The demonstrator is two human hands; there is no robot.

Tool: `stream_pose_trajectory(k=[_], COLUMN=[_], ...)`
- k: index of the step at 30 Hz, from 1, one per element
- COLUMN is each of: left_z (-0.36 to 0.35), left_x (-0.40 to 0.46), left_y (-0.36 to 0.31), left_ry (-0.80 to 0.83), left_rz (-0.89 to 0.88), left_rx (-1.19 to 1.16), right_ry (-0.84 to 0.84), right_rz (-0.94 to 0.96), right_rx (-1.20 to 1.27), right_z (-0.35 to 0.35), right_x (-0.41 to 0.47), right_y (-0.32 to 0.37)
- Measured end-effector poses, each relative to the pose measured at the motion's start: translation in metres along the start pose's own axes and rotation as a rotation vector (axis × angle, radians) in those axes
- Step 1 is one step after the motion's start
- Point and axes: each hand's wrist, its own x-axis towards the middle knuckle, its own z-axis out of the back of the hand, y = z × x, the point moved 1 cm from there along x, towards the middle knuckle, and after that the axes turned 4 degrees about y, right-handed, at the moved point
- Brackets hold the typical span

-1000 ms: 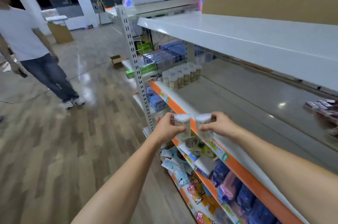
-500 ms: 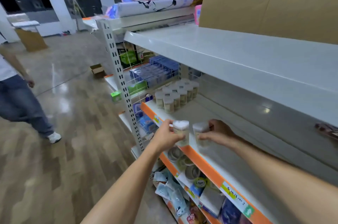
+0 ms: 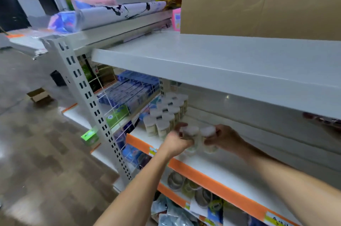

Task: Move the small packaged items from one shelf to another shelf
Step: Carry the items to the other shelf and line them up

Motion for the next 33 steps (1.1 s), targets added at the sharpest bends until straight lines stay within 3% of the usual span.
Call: stream_pose_trajectory(k=[7, 11, 20, 33], left_z=[0.007, 0.0, -0.011, 0.0], left_x=[0.037, 0.05, 0.076, 0.12], left_y=[-0.003, -0.011, -0.024, -0.046], left_ry=[0.132, 0.139, 0.222, 0.127], left_rz=[-0.012, -0.148, -0.244, -0.347], left_rx=[0.143, 0.323, 0.505, 0.783], right_ry=[-0.133, -0.179, -0.184, -0.233], right_rz=[-0.113, -0.146, -0.186, -0.233], right_rx=[0.031, 0.06, 0.073, 0.122], right_z=[-0.002, 0.0, 0.01, 0.011], right_x=[0.0, -0.002, 0.002, 0.013], right_y=[0.0, -0.005, -0.018, -0.014])
